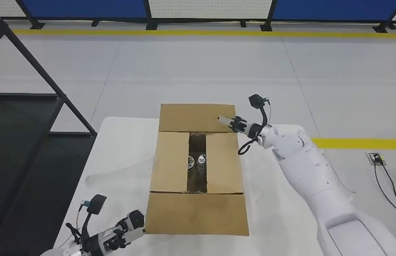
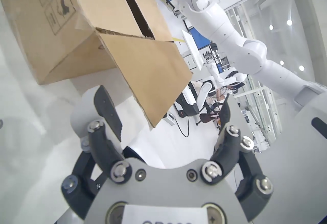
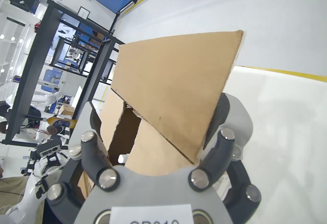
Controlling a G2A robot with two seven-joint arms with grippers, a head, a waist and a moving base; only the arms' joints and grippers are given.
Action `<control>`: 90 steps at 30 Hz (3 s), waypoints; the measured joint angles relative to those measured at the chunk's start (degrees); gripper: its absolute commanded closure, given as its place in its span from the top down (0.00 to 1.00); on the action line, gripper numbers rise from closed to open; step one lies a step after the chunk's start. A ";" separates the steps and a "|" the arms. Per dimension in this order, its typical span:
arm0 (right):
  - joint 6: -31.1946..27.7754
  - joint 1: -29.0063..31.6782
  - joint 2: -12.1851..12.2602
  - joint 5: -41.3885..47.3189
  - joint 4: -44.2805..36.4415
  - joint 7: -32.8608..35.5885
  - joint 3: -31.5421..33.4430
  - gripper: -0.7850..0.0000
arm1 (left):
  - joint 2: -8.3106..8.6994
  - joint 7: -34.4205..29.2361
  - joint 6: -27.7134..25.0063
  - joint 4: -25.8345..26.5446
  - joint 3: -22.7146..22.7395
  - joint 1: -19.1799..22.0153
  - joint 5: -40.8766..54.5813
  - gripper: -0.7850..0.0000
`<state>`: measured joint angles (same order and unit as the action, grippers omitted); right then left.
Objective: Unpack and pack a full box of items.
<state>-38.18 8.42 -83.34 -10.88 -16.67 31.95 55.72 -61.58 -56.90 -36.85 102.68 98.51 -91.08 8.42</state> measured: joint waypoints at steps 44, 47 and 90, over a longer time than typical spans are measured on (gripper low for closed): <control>-17.64 0.91 3.46 6.99 -3.76 16.52 2.81 1.00 | -0.26 19.07 4.78 3.49 -13.76 11.27 -9.97 1.00; -18.09 1.72 4.08 7.70 -5.53 16.06 2.70 1.00 | -0.33 20.46 5.46 3.53 -14.22 11.74 -11.08 1.00; 16.59 10.34 12.76 32.88 -32.95 39.70 0.17 1.00 | -2.01 35.47 17.24 2.27 -22.72 18.56 -27.93 1.00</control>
<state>-21.59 18.76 -70.58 22.00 -49.62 71.65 55.90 -63.59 -21.43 -19.61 104.95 75.79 -72.52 -19.51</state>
